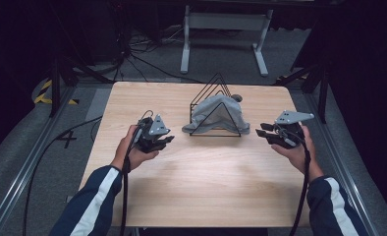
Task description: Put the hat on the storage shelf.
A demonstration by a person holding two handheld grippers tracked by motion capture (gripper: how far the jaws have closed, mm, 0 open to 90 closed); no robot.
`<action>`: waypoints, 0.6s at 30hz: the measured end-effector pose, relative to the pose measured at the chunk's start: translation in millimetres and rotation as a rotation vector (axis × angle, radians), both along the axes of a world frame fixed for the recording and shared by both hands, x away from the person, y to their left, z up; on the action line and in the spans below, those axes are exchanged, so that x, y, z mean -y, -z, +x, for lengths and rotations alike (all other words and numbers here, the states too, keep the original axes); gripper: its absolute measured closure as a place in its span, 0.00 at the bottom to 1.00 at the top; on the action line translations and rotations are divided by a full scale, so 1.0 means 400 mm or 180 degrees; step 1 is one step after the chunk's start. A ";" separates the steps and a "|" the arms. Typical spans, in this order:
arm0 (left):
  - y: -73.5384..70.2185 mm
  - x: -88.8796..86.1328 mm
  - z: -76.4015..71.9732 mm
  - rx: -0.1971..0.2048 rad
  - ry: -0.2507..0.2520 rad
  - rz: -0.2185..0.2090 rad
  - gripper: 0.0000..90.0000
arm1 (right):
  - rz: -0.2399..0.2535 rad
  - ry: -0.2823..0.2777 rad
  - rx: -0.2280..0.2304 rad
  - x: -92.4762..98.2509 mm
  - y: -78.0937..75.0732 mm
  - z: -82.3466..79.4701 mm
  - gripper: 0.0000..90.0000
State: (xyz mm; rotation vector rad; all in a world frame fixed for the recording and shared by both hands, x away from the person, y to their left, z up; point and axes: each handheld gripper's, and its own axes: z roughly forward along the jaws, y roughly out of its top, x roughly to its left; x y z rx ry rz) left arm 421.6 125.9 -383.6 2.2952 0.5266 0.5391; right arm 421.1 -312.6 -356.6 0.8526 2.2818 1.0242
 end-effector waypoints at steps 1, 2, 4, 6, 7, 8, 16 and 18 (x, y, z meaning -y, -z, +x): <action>0.003 -0.010 -0.011 -0.0005 -0.0015 -0.0011 0.76 | -0.0020 -0.0001 0.0003 0.006 0.003 -0.010 0.74; 0.005 -0.021 -0.021 -0.0004 -0.0021 0.0006 0.75 | -0.0031 0.0000 0.0013 0.011 0.007 -0.020 0.74; 0.011 -0.041 -0.038 -0.0015 -0.0033 -0.0006 0.74 | -0.0063 -0.0014 0.0024 0.019 0.012 -0.038 0.72; 0.017 -0.060 -0.053 -0.0021 -0.0040 0.0036 0.73 | -0.0099 -0.0029 0.0062 0.026 0.018 -0.055 0.71; 0.021 -0.070 -0.059 -0.0038 -0.0050 0.0035 0.71 | -0.0101 -0.0042 0.0057 0.030 0.022 -0.065 0.70; 0.026 -0.080 -0.064 -0.0060 -0.0065 0.0038 0.70 | -0.0127 -0.0049 0.0058 0.034 0.026 -0.072 0.69; 0.078 -0.142 -0.104 -0.0228 -0.0095 0.0029 0.52 | -0.0226 -0.0017 -0.0009 0.068 0.083 -0.129 0.53; 0.093 -0.154 -0.116 -0.0242 -0.0137 0.0050 0.49 | -0.0222 -0.0001 -0.0016 0.073 0.093 -0.135 0.50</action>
